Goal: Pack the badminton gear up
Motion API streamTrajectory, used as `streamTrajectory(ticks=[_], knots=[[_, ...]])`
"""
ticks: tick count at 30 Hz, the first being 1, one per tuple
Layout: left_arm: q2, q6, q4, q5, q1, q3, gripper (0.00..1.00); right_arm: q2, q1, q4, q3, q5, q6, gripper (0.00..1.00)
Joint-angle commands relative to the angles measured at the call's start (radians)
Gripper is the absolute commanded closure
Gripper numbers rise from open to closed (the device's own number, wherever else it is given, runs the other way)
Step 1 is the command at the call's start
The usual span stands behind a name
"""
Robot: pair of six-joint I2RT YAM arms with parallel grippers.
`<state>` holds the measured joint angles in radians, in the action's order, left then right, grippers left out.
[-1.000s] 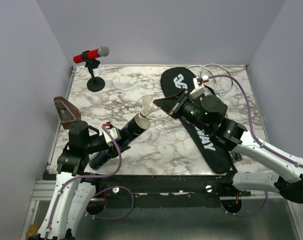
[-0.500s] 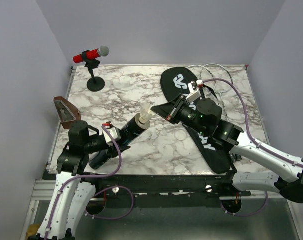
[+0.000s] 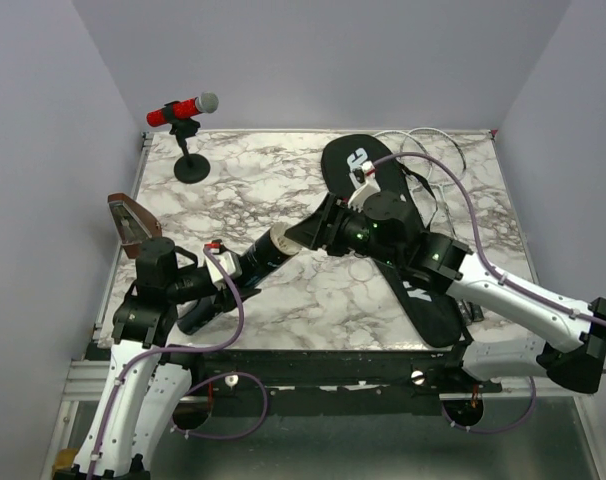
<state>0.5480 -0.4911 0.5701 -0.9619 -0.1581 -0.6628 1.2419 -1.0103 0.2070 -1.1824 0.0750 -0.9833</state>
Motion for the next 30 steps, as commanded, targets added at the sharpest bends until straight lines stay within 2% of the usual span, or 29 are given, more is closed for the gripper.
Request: streamTrajectory(ticks=[1, 4, 7, 15, 24, 30], knots=[[-0.006, -0.052, 0.011, -0.038, 0.003, -0.035, 0.68, -0.076, -0.008, 0.216, -0.103, 0.097, 0.116, 0.31], [-0.008, -0.075, 0.031, -0.052, 0.003, -0.035, 0.68, -0.102, -0.007, 0.259, -0.141, 0.115, 0.155, 0.27], [0.000, -0.102, 0.059, -0.072, 0.003, -0.046, 0.68, -0.069, -0.007, 0.313, -0.209, 0.097, 0.179, 0.29], [-0.010, -0.171, 0.123, -0.075, 0.003, -0.080, 0.67, 0.074, -0.007, 0.416, -0.315, -0.035, 0.267, 0.30], [-0.010, -0.199, 0.151, -0.084, 0.003, -0.089, 0.67, 0.108, -0.008, 0.439, -0.336, -0.162, 0.321, 0.30], [-0.016, -0.208, 0.163, -0.081, 0.003, -0.086, 0.67, 0.071, -0.007, 0.496, -0.373, -0.104, 0.345, 0.30]])
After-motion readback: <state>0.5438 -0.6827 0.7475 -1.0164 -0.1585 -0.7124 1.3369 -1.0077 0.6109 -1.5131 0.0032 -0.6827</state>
